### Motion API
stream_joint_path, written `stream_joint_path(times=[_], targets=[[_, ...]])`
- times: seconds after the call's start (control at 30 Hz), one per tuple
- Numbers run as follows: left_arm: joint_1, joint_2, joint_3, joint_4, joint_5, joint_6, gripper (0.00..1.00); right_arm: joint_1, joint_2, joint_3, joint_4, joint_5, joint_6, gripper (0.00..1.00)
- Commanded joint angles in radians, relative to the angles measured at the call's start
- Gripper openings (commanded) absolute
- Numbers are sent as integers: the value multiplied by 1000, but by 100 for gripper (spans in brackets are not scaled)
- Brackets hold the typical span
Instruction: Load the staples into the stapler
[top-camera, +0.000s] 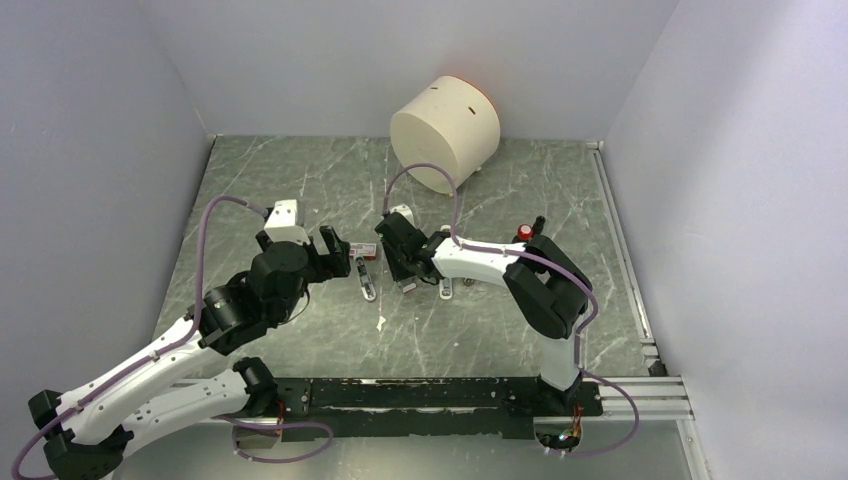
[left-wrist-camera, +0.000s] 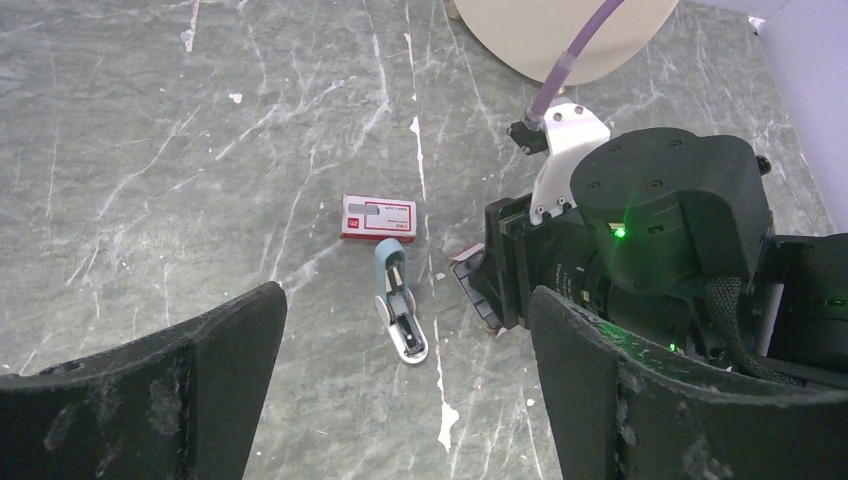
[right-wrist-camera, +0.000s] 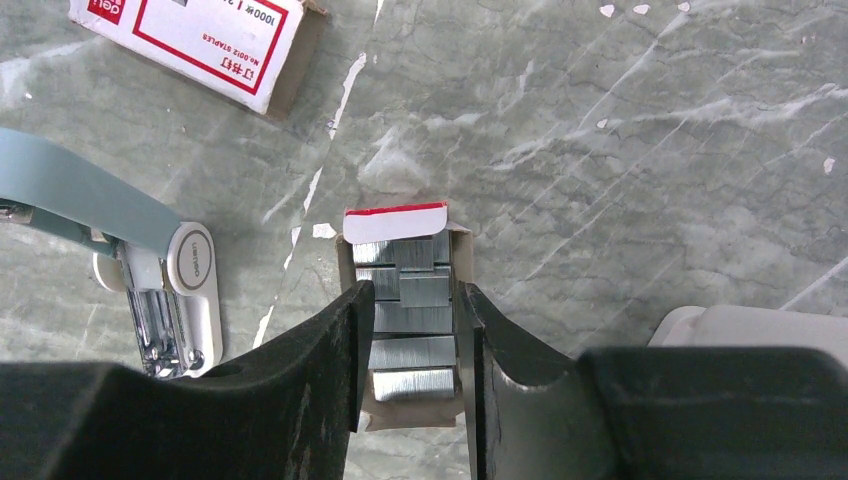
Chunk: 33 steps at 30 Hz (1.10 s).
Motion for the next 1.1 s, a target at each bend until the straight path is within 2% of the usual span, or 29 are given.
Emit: stream_joint_path(times=[0.0, 0.47, 1.07], targets=[[6, -14, 15, -5, -25, 1, 96, 1, 7, 7, 2, 7, 5, 40], [6, -9, 12, 2, -17, 3, 96, -14, 10, -13, 32, -20, 2, 40], [5, -9, 13, -1, -16, 2, 96, -24, 17, -28, 49, -39, -1, 34]])
